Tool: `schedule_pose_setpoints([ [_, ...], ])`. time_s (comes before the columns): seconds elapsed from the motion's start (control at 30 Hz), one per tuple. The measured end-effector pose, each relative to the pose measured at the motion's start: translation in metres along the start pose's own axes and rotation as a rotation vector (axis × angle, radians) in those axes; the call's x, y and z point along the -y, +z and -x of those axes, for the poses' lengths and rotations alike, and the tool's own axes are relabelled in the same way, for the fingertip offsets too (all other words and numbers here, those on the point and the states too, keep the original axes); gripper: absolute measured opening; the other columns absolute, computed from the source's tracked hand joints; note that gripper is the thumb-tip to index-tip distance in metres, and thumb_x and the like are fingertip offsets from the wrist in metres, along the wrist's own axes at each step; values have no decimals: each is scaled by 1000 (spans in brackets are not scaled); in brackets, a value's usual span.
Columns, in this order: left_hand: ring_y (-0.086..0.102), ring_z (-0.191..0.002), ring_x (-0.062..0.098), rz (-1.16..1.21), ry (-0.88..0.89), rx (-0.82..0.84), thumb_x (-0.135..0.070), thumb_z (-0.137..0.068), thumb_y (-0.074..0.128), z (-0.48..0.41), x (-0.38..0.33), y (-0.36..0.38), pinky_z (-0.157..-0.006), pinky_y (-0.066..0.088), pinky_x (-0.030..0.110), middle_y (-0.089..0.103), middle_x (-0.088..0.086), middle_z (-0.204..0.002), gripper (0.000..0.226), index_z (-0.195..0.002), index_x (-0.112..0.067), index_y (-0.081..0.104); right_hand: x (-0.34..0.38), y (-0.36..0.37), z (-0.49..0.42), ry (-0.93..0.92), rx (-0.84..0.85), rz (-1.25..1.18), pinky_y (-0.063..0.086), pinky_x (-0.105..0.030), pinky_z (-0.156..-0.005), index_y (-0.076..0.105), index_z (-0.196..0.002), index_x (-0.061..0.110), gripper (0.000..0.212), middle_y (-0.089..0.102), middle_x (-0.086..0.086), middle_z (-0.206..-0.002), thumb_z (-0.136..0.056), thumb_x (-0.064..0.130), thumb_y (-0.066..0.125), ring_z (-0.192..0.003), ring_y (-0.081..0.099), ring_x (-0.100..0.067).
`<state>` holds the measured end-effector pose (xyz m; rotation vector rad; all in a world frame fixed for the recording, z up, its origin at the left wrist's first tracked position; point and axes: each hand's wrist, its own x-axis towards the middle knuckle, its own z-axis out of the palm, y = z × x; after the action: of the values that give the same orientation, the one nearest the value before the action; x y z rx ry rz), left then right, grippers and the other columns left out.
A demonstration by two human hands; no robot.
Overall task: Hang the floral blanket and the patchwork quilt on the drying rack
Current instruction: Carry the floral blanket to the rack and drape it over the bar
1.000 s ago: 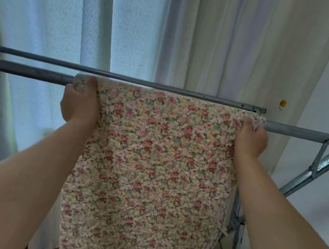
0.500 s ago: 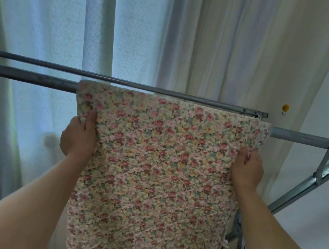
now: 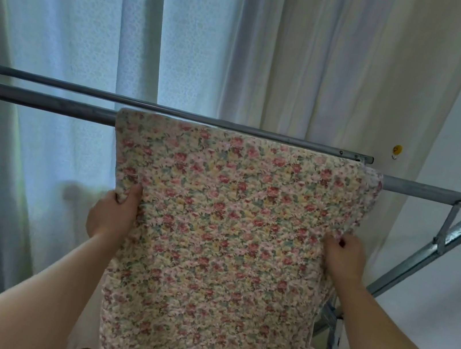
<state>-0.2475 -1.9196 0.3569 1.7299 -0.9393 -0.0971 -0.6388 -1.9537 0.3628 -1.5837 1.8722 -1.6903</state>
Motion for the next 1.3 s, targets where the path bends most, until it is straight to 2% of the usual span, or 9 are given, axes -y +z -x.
schedule_pose_setpoints([
  [0.17,48,-80,26,281,-28,-96,-55,-87,38,-20,-51,-15,-71,36,35,51,6,-88,41,-93,-14,43,55,-13,-30,-4,-226,-247,35,-29,-67,50,-77,12,26,51,-8,-91,-83,36,55,-78,49,-19],
  [0.27,46,-78,23,332,-23,-161,-62,-85,35,-34,-80,-18,-70,33,34,49,2,-86,50,-94,-14,44,83,-17,-53,76,-287,-284,37,-30,-64,50,-74,12,36,54,-5,-82,-87,46,51,-76,50,-20],
  [0.37,49,-82,24,296,4,-181,-65,-84,35,-44,-86,-21,-71,34,34,52,3,-87,56,-96,-13,51,85,-20,-61,57,-236,-137,27,-31,-49,40,-61,16,40,45,-1,-63,-92,42,46,-69,47,-22],
  [0.53,56,-87,34,176,88,-198,-65,-87,28,-39,-73,-18,-68,36,35,63,19,-97,67,-96,-5,56,72,-13,-54,-41,-241,-48,33,-34,-68,46,-85,7,31,55,-22,-99,-98,33,35,-88,53,-33],
  [0.8,51,-79,30,112,65,-154,-61,-89,28,-25,-60,-8,-66,35,36,60,19,-93,52,-84,-12,45,55,-12,-44,-92,-240,-18,29,-33,-63,43,-79,6,28,56,-26,-93,-98,26,36,-82,52,-33],
  [0.97,52,-91,33,166,35,-177,-54,-91,34,-21,-64,-6,-74,38,41,54,19,-108,51,-100,-5,45,59,-11,-41,-102,-280,-14,30,-35,-60,45,-87,1,29,57,-24,-89,-98,26,36,-74,47,-26],
  [1.03,45,-113,39,118,99,-270,-39,-92,39,-15,-72,-5,-90,35,49,43,21,-127,47,-120,-1,41,62,-10,-40,-101,-310,25,29,-34,-62,45,-85,3,26,56,-25,-94,-98,24,37,-77,47,-27],
  [1.13,24,-134,37,-26,296,-347,-17,-87,42,-9,-89,-6,-107,16,55,27,22,-146,54,-137,0,28,69,-9,-40,-91,-394,138,37,-40,-79,53,-94,-4,26,48,-27,-116,-95,20,42,-106,43,-37],
  [1.3,16,-139,37,-272,645,-234,-33,-91,35,-2,-111,2,-110,4,57,31,20,-147,52,-137,-8,37,77,-11,-41,-80,-465,275,31,-46,-90,57,-100,-2,26,44,-23,-120,-90,20,47,-114,36,-38],
])
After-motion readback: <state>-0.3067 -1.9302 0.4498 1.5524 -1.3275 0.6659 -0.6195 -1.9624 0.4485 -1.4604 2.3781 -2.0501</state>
